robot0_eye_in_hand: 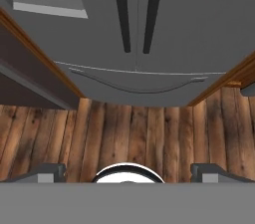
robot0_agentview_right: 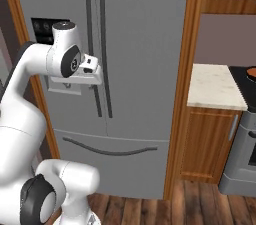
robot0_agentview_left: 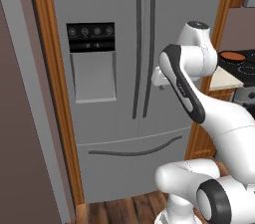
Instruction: Retrieve the steak from the fridge and place it on the saucepan with marinade on the stove.
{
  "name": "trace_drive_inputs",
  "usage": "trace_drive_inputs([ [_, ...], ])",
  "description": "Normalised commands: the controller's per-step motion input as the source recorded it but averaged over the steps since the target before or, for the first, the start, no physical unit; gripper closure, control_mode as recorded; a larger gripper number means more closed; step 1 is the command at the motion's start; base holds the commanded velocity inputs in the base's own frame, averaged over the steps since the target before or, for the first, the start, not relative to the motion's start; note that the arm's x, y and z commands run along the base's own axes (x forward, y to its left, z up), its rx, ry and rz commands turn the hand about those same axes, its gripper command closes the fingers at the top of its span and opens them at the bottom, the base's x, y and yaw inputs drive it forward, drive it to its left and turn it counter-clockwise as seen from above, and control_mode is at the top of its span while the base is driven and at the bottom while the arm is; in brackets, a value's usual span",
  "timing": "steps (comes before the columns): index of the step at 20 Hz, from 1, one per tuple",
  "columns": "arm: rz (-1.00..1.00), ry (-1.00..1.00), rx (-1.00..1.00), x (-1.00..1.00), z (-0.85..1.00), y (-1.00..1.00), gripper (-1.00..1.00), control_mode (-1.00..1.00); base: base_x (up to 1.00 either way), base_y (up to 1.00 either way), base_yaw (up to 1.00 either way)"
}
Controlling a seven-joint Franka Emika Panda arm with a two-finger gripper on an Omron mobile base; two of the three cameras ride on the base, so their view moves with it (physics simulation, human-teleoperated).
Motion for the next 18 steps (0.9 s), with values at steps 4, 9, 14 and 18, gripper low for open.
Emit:
trace_drive_inputs([
  [4, 0.0, 0.0, 0.0, 0.0, 0.0, 0.0, -1.0, 1.0, -0.13, -0.1, 0.0],
  [9, 0.0, 0.0, 0.0, 0.0, 0.0, 0.0, -1.0, 1.0, -0.08, -0.01, 0.0],
  [14, 0.0, -0.01, 0.0, 0.0, 0.0, 0.0, -1.0, -1.0, 0.0, 0.0, 0.0],
  [18, -0.01, -0.28, 0.0, 0.17, -0.18, 0.0, -1.0, -1.0, 0.0, 0.0, 0.0],
])
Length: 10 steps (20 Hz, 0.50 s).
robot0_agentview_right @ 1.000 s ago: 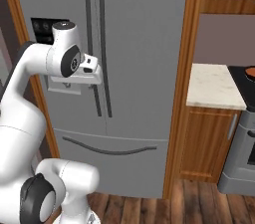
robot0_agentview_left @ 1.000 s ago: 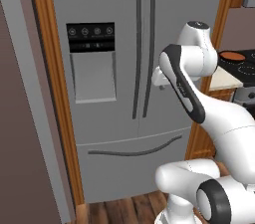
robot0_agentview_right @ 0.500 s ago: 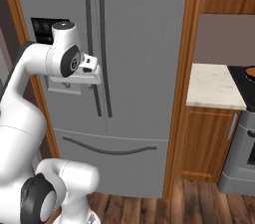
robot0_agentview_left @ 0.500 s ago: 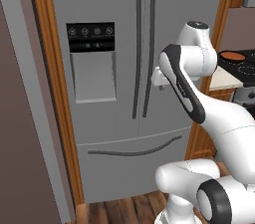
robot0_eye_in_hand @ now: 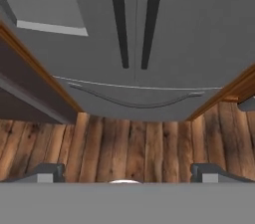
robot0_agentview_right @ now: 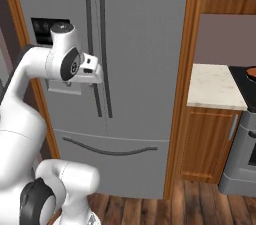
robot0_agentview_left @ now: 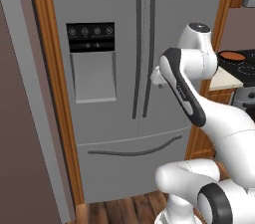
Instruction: Retrieve the steak from the fridge and place it on the saucepan with marinade on the stove.
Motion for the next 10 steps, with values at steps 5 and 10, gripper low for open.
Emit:
trace_drive_inputs([
  [5, -0.06, -0.06, 0.01, 0.65, -0.3, 0.0, -1.0, -1.0, 0.0, 0.0, 0.0],
  [10, -0.01, -0.04, 0.0, 0.58, -0.15, 0.0, -1.0, -1.0, 0.0, 0.0, 0.0],
])
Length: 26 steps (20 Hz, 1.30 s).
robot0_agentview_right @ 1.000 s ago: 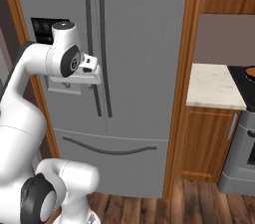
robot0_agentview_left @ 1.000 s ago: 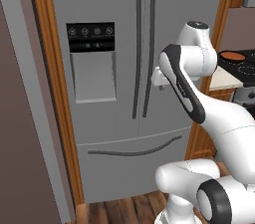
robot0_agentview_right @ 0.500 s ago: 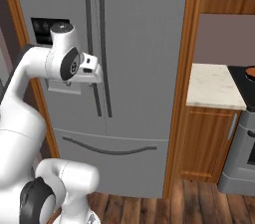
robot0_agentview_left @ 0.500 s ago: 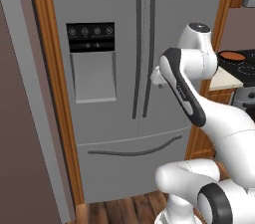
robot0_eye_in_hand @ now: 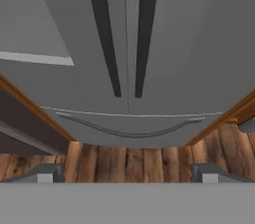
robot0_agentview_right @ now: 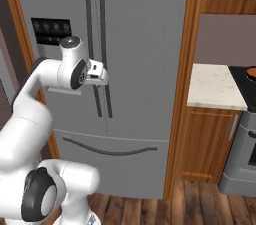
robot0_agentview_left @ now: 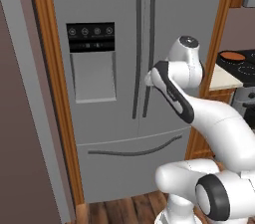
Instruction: Retrieve the steak from the fridge and place it on the saucepan with marinade on the stove.
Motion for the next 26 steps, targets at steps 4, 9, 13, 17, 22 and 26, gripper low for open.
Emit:
trace_drive_inputs([
  [4, -0.06, 0.0, -0.01, 0.51, -0.17, 0.0, -1.0, -1.0, 0.0, 0.0, 0.0],
  [9, -0.07, -0.04, -0.01, 0.68, -0.16, 0.0, -1.0, -1.0, 0.0, 0.0, 0.0],
  [13, -0.01, -0.12, 0.0, 0.77, -0.01, -0.06, -1.0, -1.0, 0.0, 0.0, 0.0],
  [17, 0.01, -0.12, 0.0, 0.53, 0.0, -0.19, -1.0, -1.0, 0.0, 0.0, 0.0],
  [22, 0.02, -0.05, 0.0, 0.48, 0.0, -0.14, -1.0, -1.0, 0.0, 0.0, 0.0],
  [26, 0.0, -0.03, 0.0, 0.51, 0.0, 0.0, -1.0, -1.0, 0.0, 0.0, 0.0],
])
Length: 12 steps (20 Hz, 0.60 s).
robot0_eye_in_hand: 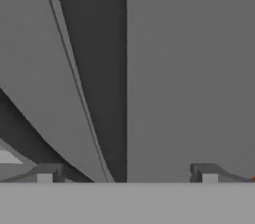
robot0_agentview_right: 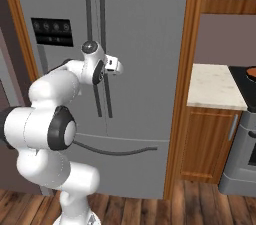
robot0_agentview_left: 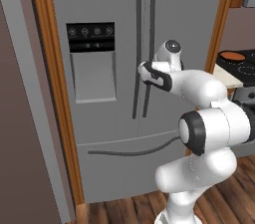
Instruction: Retrieve the steak from the fridge and place it on the saucepan with marinade on the stove.
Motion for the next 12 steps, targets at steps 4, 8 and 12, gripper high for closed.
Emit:
trace_drive_inputs([
  [4, 0.0, -0.03, 0.0, 0.53, 0.0, 0.07, -1.0, -1.0, 0.0, 0.0, 0.0],
  [8, 0.0, -0.02, 0.0, 0.5, -0.01, 0.03, -1.0, -1.0, 0.0, 0.0, 0.0],
  [12, 0.0, -0.07, 0.0, 0.4, -0.06, -0.01, -1.0, -1.0, 0.0, 0.0, 0.0],
])
